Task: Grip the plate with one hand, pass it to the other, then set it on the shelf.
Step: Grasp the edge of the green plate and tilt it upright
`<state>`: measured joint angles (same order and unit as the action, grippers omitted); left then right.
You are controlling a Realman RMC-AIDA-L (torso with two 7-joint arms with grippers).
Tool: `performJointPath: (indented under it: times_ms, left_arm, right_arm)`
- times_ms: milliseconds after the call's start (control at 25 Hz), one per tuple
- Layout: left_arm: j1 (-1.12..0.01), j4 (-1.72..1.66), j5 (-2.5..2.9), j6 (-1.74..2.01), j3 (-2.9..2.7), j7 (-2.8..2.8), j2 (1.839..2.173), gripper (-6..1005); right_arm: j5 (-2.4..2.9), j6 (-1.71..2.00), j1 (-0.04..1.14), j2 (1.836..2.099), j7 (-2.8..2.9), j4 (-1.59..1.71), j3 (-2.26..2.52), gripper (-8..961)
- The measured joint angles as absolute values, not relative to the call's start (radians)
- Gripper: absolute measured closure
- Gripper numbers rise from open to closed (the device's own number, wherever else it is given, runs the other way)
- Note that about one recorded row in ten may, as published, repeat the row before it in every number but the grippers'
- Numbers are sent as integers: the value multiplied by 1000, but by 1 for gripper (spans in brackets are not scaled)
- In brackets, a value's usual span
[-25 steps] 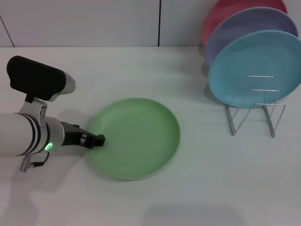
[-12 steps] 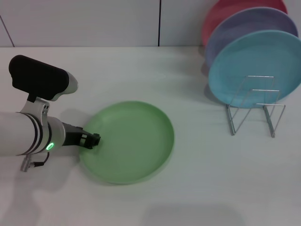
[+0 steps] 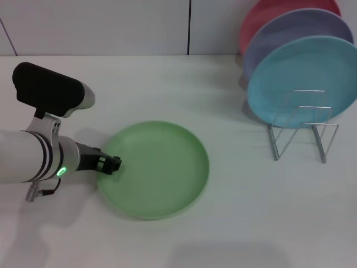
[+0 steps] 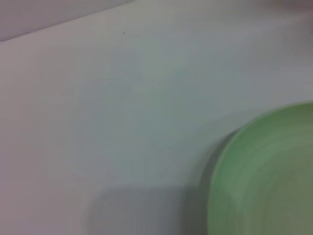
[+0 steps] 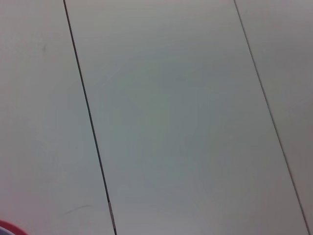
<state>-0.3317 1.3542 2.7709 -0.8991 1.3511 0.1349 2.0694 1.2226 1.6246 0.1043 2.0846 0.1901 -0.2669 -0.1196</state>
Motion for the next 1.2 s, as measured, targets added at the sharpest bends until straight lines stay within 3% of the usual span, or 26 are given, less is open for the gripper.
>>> performJointPath:
  times_ms: [600,1040,1200]
  left_arm:
    - [-334,1364,2775,-905,1353,135,2068,634]
    - [-359,1368,2777,-928,1342,136,2068,952]
    - [-356,1388,2779,-932,1341,134,2068,952]
  right_arm:
    - [1223,1624,104,2085,190,-269,-120,188]
    - [1223,1623,103,2085,190,-268,-120,193]
    - [1222,1628,99,2085,190,-269,-120,194]
